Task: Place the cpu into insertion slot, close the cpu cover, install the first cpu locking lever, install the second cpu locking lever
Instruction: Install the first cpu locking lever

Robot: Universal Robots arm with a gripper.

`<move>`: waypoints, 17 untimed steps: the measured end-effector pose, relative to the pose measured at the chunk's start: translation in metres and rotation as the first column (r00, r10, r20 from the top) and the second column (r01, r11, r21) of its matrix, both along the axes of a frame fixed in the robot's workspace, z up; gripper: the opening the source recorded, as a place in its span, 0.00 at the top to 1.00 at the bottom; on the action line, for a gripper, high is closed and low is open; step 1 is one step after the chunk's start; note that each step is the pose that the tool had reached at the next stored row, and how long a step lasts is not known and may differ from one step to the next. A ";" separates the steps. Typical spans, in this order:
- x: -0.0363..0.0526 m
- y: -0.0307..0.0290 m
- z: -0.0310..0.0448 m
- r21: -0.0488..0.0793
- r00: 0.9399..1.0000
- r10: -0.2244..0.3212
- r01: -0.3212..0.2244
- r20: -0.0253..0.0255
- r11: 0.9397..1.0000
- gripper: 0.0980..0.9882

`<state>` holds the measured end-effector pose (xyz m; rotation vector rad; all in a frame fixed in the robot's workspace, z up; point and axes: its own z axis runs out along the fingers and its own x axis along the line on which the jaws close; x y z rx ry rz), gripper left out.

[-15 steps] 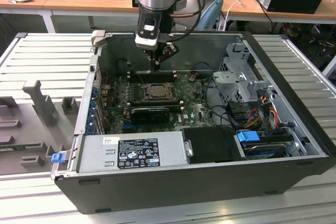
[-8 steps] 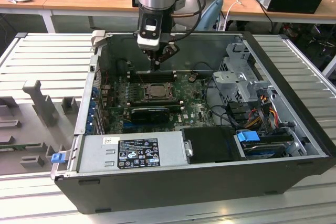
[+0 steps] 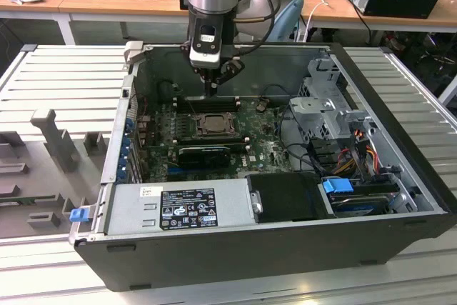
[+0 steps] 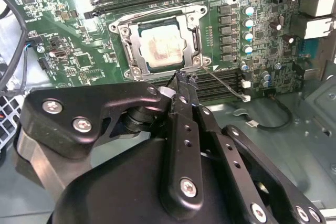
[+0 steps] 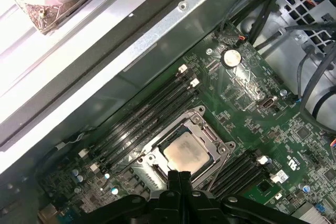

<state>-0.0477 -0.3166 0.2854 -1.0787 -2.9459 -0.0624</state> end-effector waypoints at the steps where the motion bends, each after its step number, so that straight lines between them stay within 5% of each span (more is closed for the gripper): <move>1: 0.0000 0.0000 0.0000 0.000 1.000 0.008 -0.008 0.000 1.000 0.99; 17: 0.0000 0.0000 0.0000 0.000 0.991 0.131 -0.131 0.000 0.991 0.99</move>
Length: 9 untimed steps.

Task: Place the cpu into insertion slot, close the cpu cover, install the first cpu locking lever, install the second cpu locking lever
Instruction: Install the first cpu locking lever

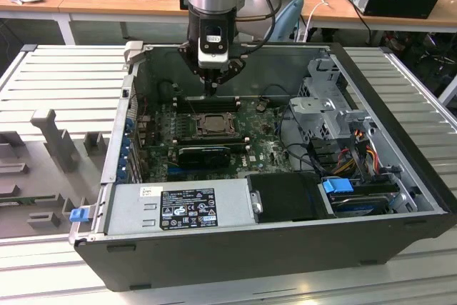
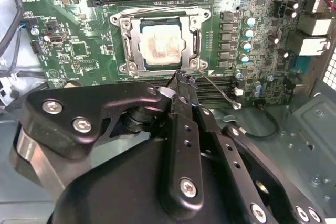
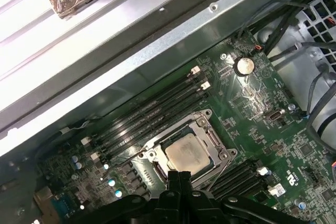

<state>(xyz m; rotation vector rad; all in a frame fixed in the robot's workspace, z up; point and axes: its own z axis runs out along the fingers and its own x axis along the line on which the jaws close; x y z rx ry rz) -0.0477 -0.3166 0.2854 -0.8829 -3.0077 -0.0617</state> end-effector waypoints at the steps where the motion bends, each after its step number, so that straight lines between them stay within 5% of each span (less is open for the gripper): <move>1: 0.0000 0.0000 0.0000 0.000 1.000 0.006 -0.006 0.000 1.000 0.99; 9: 0.0000 0.0000 0.0000 0.000 0.996 0.084 -0.084 0.000 0.996 0.99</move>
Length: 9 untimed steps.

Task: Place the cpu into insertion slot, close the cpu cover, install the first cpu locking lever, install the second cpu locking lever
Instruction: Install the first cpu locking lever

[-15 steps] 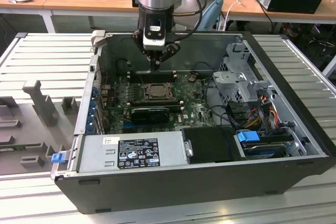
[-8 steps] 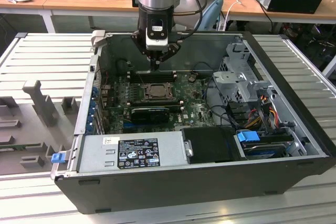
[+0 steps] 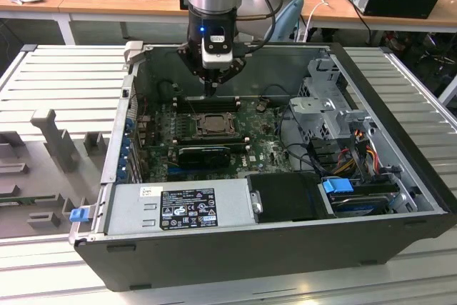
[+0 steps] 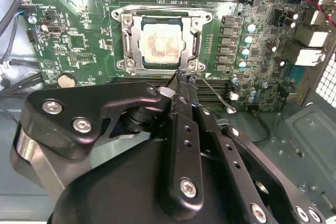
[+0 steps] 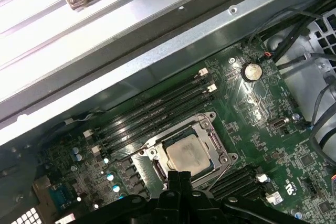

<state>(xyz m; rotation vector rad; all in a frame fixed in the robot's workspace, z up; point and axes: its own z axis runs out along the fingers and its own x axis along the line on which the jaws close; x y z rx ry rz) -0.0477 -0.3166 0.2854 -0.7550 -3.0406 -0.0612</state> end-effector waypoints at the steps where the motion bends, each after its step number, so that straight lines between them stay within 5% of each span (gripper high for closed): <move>1: 0.0000 0.0000 0.0000 0.000 1.000 0.011 -0.011 0.000 1.000 0.99; 9: 0.0000 0.0000 0.0000 0.000 0.997 0.075 -0.075 0.000 0.997 0.99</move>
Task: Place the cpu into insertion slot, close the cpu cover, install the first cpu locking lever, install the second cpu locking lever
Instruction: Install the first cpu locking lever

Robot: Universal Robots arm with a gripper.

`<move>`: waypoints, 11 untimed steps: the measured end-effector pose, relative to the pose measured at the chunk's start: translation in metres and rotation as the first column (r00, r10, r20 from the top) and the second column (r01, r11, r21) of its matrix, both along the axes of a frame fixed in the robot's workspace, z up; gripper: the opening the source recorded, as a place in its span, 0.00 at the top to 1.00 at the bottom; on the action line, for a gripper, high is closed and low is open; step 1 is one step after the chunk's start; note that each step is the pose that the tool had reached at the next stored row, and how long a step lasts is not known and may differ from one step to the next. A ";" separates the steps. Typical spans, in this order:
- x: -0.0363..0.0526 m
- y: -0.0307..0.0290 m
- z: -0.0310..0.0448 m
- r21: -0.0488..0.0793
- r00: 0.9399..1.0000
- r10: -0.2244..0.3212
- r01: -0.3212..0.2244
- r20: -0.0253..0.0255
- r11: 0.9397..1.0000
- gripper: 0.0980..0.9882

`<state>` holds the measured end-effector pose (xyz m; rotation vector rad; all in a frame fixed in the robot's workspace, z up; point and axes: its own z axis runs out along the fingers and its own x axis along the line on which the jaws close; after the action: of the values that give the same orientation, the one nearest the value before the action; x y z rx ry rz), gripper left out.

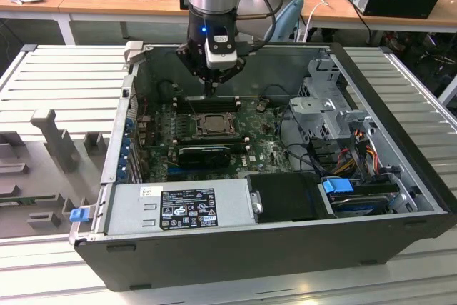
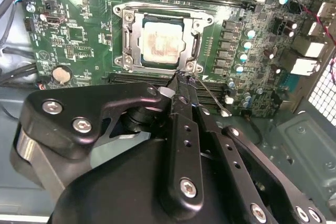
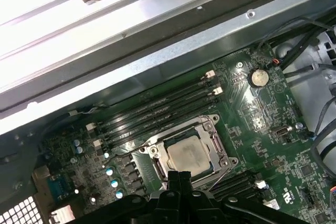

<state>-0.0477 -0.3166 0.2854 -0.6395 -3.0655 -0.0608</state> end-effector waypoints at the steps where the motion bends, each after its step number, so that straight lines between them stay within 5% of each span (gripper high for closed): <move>1: 0.0000 0.0000 0.0000 0.000 1.000 0.023 -0.023 0.000 1.000 0.99; 11: 0.0000 0.0000 -0.0001 0.000 0.981 0.196 -0.196 0.000 0.981 0.99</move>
<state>-0.0477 -0.3166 0.2853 -0.3343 -3.1099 -0.0585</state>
